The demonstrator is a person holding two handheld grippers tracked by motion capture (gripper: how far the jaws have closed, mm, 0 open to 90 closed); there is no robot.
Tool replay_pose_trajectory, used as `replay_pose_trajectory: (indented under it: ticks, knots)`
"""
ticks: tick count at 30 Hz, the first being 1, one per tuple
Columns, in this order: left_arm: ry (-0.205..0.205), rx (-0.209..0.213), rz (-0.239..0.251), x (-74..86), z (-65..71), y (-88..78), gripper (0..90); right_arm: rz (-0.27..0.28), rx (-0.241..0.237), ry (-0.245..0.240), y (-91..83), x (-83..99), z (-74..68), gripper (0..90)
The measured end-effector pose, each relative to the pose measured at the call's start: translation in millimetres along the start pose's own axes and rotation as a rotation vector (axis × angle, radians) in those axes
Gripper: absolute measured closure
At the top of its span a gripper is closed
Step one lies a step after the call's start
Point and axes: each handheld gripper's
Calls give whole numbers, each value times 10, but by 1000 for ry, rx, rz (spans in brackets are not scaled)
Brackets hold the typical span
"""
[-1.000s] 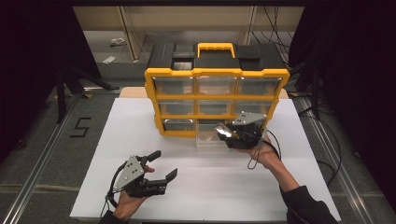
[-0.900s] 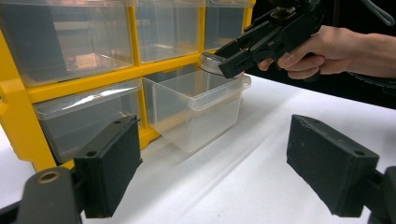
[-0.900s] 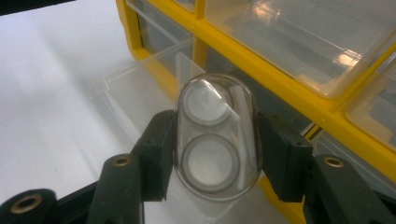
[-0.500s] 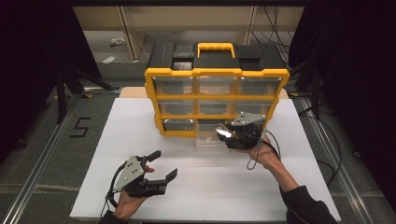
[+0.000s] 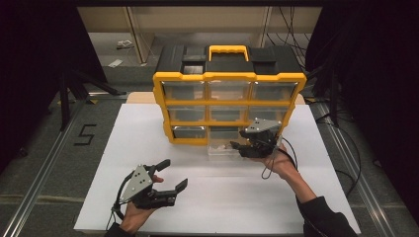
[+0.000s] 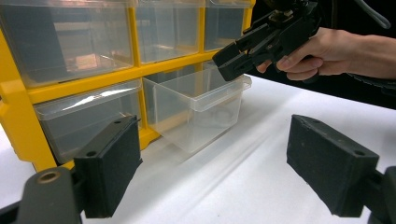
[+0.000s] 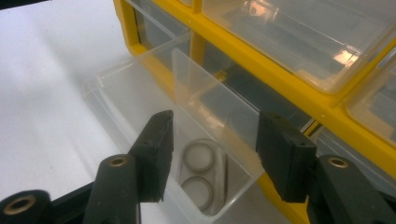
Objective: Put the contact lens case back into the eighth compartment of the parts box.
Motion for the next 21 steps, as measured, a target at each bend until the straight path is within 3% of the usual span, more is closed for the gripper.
replay_pose_trajectory:
  ticks: [21]
  knots:
    - [2, 0, 2, -1, 1, -2, 173, 56, -71, 48, -57, -138, -166, 231]
Point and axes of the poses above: each handheld gripper's, and its own axes: y roughly forward along the jaws, x roughly out of its underside, z roughly to its right, and after that the axes turned 11 degrees about z, right-handed
